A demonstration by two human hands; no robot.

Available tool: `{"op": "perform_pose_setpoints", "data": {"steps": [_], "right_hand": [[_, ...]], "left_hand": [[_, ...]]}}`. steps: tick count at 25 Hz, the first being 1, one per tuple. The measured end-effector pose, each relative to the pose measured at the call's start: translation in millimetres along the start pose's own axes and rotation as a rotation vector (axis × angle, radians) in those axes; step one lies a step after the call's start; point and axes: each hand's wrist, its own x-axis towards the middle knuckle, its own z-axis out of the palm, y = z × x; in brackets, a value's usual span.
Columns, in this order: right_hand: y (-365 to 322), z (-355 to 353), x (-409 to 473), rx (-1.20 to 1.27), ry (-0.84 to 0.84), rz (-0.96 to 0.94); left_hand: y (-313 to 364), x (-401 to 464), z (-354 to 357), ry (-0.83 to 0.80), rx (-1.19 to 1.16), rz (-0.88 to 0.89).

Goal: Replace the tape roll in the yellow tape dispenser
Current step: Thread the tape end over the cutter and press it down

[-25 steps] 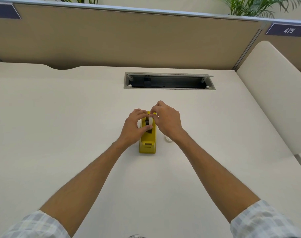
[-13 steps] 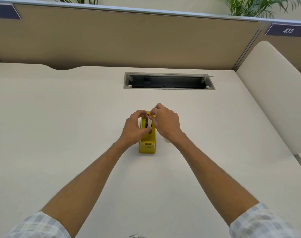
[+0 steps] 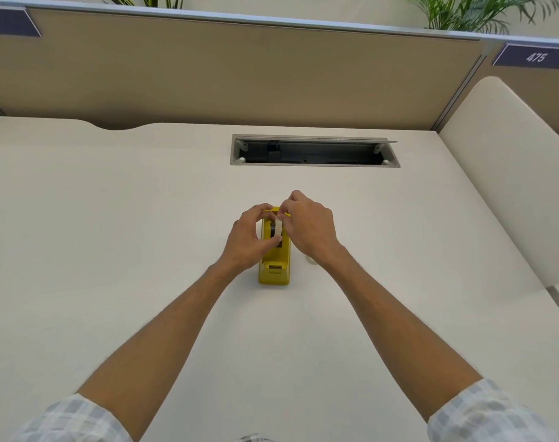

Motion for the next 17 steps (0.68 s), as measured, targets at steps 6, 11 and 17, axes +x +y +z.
{"op": "perform_pose_setpoints", "data": {"steps": [6, 11, 17], "right_hand": [[1.3, 1.8, 0.5, 0.011, -0.012, 0.010], [2.0, 7.4, 4.0, 0.026, -0.035, 0.044], [1.9, 10.6, 7.1, 0.068, -0.059, 0.128]], "left_hand": [[-3.3, 0.0, 1.1, -0.004, 0.007, 0.008], [-2.3, -0.2, 0.5, 0.010, 0.015, 0.019], [-1.0, -2.0, 0.2, 0.001, 0.019, 0.033]]}}
